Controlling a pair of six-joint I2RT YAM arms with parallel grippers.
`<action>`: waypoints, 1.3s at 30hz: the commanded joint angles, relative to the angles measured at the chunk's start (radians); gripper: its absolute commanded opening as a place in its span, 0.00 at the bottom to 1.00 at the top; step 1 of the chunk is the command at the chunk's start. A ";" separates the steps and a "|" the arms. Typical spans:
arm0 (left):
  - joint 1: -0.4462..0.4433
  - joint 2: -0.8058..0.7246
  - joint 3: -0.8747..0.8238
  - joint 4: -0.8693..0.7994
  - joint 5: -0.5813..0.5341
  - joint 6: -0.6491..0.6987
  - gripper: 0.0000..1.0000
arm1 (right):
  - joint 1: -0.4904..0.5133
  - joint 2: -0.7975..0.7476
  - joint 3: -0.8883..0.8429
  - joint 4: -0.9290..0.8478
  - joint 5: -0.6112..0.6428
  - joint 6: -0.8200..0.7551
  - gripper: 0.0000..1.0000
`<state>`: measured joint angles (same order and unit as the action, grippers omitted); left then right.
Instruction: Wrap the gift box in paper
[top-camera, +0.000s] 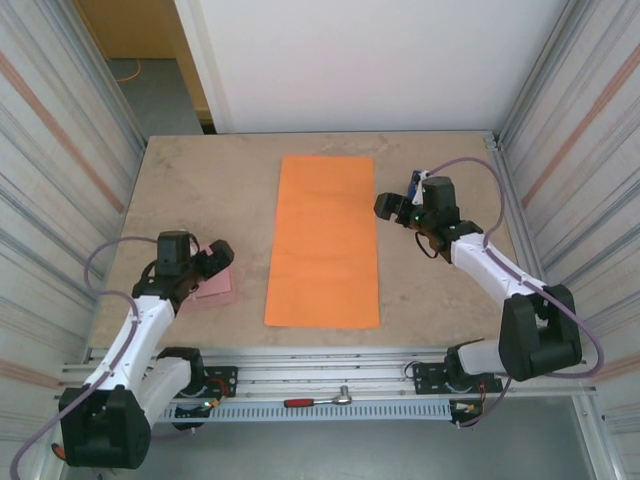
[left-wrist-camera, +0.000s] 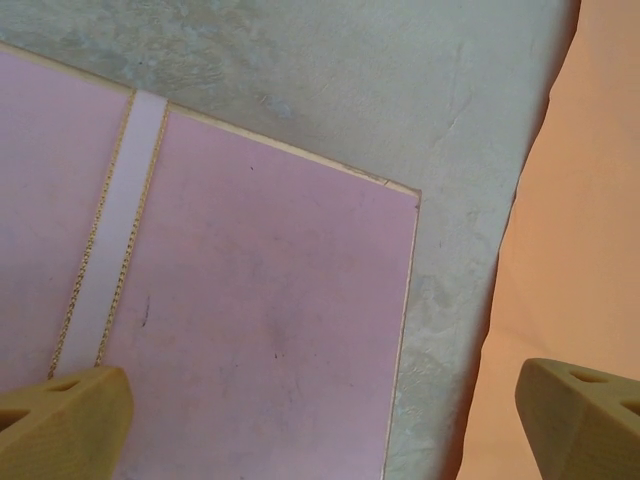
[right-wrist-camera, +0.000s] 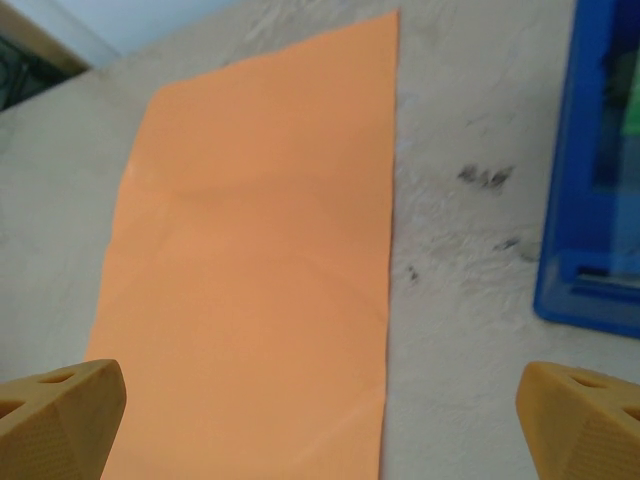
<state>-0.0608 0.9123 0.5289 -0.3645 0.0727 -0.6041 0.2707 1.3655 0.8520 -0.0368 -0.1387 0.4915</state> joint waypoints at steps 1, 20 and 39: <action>-0.009 0.055 0.000 0.023 0.039 -0.039 0.99 | 0.030 0.030 0.011 -0.015 -0.032 0.028 0.98; -0.031 0.561 0.285 0.294 0.131 0.099 0.99 | 0.220 0.119 0.024 -0.076 -0.007 0.052 0.99; -0.305 0.397 0.300 0.259 0.152 -0.003 0.99 | 0.255 0.250 0.090 -0.092 -0.061 0.051 0.96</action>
<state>-0.3107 1.2877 0.8402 -0.1413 0.2432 -0.5560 0.5236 1.5997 0.9112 -0.1280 -0.1894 0.5236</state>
